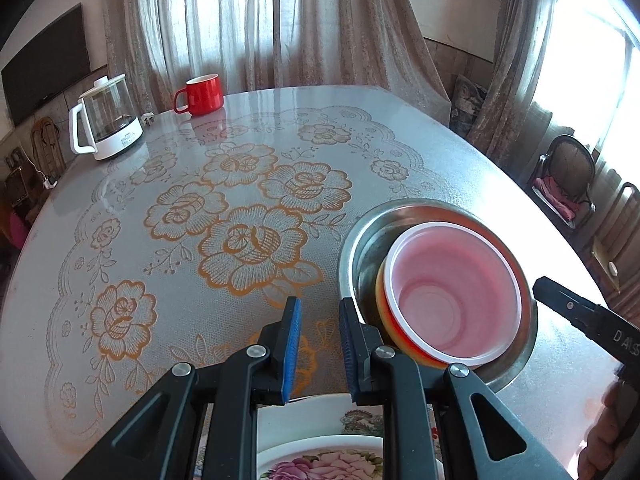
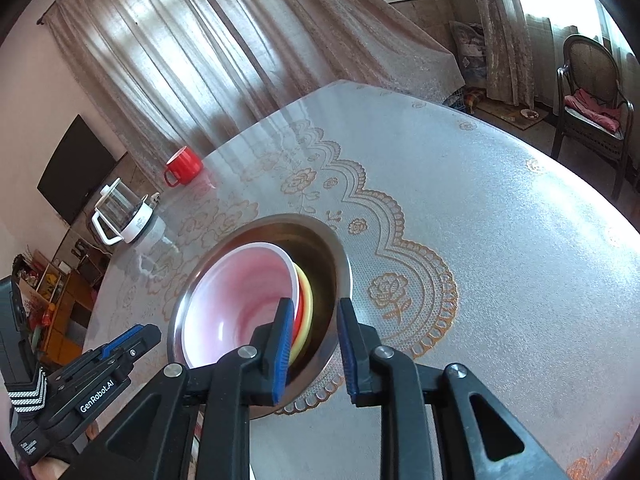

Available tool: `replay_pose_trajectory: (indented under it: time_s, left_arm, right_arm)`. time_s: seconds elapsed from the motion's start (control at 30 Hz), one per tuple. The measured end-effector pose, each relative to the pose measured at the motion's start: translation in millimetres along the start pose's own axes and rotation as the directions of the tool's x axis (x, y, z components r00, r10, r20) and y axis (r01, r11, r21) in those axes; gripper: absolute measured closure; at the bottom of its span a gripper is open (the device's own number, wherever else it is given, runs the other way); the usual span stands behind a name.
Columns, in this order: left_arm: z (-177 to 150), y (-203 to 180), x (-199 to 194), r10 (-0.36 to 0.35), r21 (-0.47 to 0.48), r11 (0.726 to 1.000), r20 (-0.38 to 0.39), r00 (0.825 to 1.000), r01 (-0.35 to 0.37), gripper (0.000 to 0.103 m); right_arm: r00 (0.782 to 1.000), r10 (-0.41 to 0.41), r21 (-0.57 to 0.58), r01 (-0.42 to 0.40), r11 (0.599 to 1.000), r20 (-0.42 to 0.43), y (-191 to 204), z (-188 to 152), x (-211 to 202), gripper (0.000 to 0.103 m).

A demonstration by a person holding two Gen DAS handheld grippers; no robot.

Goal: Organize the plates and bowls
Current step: 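Lower the red-and-pink bowl onto the yellow bowl and open both tools, then close both tools on the steel bowl rim and lift the nested bowls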

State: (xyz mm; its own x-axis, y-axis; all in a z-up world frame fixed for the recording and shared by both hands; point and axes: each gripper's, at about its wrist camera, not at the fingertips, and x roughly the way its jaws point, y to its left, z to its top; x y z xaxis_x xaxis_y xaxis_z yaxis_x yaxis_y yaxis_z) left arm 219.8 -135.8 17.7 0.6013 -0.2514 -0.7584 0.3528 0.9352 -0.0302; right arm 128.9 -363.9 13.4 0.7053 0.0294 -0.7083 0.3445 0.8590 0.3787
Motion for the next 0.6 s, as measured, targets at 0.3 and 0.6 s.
replay_pose_trajectory:
  time_s: [0.3, 0.6]
  left_arm:
    - [-1, 24, 9, 0.011, -0.066, 0.998, -0.031, 0.999, -0.013, 0.083]
    - [0, 5, -5, 0.037, 0.053, 0.998, 0.064, 0.997, -0.041, 0.083]
  right_arm:
    - [1.0, -0.008, 0.015, 0.008, 1.0, -0.007, -4, -4, 1, 0.076]
    - [1.0, -0.028, 0.024, 0.028, 0.999, -0.011, -15, -8, 1, 0.073]
